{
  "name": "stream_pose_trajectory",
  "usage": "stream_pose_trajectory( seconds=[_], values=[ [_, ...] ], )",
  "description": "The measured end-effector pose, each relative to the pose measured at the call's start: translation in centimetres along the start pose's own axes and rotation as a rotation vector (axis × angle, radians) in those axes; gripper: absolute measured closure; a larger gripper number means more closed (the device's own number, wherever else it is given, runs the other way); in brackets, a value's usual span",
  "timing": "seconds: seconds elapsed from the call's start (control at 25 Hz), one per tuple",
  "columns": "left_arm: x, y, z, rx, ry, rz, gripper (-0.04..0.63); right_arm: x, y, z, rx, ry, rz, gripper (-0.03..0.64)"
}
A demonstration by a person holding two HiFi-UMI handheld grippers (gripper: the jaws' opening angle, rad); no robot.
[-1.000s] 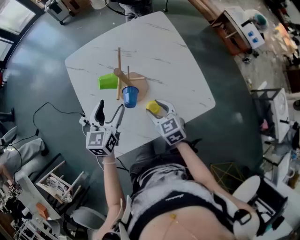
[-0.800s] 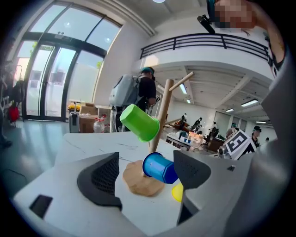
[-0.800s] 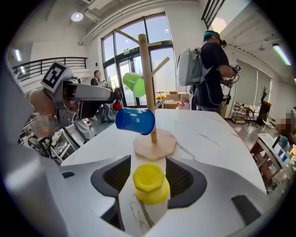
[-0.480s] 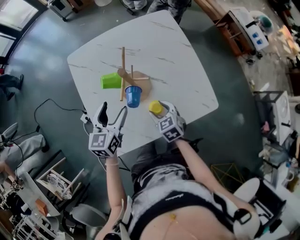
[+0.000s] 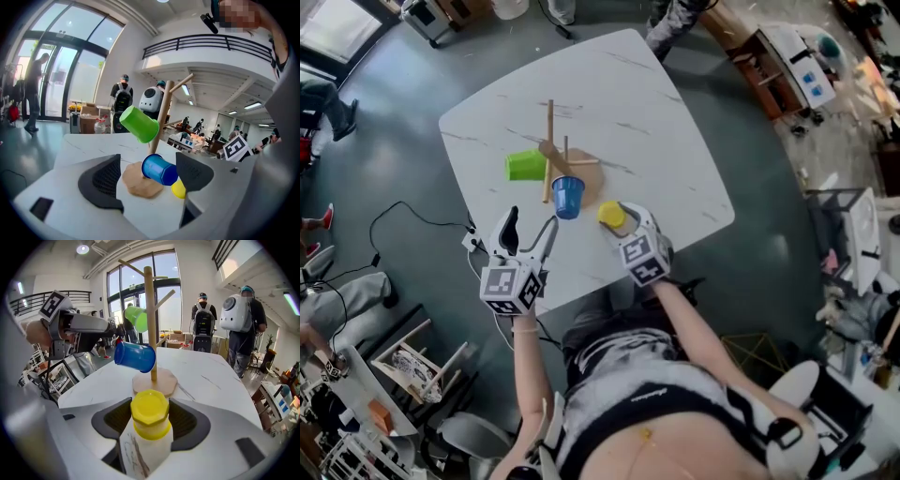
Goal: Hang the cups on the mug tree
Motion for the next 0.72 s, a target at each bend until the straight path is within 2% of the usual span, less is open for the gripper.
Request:
stream_pose_trajectory(
  seconds=[0.36,0.72],
  values=[
    [-1.3,-0.5,-0.1,0.0,-0.019,0.02,0.215,-3.7,-1.9,-3.5,0.018,-0.11,-0.025,0.362],
    [-1.7,-1.3,0.0,-0.008,-0.018,0.022,0.215,-8.6,-2.5,-7.0,-0.016,-0.204,-0.069,0.356]
  ],
)
Point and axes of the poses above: the fingertips, and each gripper's own axes: z forward along the fingers, y to its left, x out of its underside, the point moved 4 cm from there along -z, backward along the fingers, and after that the axes turned 1 degree about z, right-handed, at the moved point
